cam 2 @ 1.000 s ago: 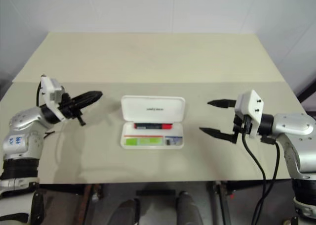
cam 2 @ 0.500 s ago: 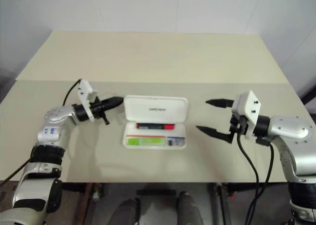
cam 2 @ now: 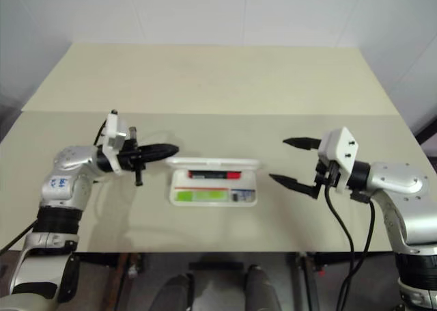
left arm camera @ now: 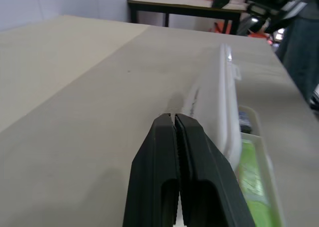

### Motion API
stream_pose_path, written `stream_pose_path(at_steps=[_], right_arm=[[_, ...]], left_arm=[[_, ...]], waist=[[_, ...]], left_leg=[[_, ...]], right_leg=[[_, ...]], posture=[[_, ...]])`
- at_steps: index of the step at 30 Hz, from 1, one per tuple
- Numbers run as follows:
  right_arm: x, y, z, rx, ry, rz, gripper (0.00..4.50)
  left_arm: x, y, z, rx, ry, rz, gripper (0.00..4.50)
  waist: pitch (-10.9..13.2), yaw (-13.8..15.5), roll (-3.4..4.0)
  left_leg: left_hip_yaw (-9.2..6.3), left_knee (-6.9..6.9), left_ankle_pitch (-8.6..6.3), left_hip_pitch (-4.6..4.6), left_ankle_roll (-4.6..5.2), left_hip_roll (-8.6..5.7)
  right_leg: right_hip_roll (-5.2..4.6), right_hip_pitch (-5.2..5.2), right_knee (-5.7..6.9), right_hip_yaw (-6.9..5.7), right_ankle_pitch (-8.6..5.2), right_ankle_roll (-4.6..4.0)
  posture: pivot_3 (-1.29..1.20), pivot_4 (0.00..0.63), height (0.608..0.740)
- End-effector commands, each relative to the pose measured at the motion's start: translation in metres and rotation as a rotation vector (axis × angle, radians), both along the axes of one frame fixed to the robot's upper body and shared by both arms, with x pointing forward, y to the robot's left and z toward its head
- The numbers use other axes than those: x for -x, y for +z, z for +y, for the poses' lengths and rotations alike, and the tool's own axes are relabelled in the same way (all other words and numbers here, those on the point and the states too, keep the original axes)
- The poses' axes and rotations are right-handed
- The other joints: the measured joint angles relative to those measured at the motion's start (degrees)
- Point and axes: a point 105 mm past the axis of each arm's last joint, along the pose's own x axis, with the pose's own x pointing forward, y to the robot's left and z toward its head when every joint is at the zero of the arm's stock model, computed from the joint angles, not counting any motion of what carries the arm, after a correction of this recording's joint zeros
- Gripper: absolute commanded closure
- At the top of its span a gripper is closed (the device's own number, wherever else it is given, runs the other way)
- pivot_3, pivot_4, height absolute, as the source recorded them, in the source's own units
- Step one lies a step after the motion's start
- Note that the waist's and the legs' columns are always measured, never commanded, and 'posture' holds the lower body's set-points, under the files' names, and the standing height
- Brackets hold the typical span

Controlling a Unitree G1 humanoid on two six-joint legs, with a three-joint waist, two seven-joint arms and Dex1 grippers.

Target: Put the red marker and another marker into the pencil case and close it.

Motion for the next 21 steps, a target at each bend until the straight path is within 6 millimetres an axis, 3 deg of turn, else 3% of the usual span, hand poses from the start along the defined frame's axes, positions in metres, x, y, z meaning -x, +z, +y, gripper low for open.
stream_pose_path(at_steps=[1, 9, 17, 21], right_arm=[[0.003, 0.007, 0.004, -0.010, 0.013, -0.041, 0.00], [0.001, 0.009, 0.004, -0.020, 0.004, -0.053, 0.00], [0.001, 0.007, 0.011, -0.039, 0.000, -0.060, 0.00], [0.001, 0.007, 0.013, -0.053, -0.004, -0.063, 0.00]], left_arm=[[0.014, 0.001, -0.003, -0.088, -0.090, -0.026, 4.45], [0.025, -0.037, -0.013, -0.262, -0.179, 0.043, 4.45], [0.007, -0.070, -0.027, -0.264, -0.062, 0.146, 4.45], [0.015, -0.087, -0.034, -0.343, -0.118, 0.154, 4.45]], waist=[[0.0, 0.0, 0.00], [0.0, 0.0, 0.00], [0.0, 0.1, 0.03], [-0.1, 0.1, 0.15]], left_leg=[[0.00, 0.00, 0.00, -0.01, 0.00, 0.00], [0.00, -0.02, 0.00, 0.00, 0.00, 0.00], [0.00, 0.00, 0.00, 0.02, 0.00, 0.00], [0.00, 0.03, 0.01, 0.11, 0.01, 0.00]], right_leg=[[0.00, 0.00, -0.01, 0.00, 0.00, 0.00], [0.00, 0.00, -0.04, 0.00, -0.04, -0.07], [0.00, 0.03, -0.04, 0.00, -0.05, -0.10], [0.00, 0.12, -0.04, 0.00, -0.05, -0.11]], posture=[[0.00, 0.150, 0.740], [0.00, 0.150, 0.740], [0.00, 0.150, 0.740], [0.00, 0.150, 0.740]])
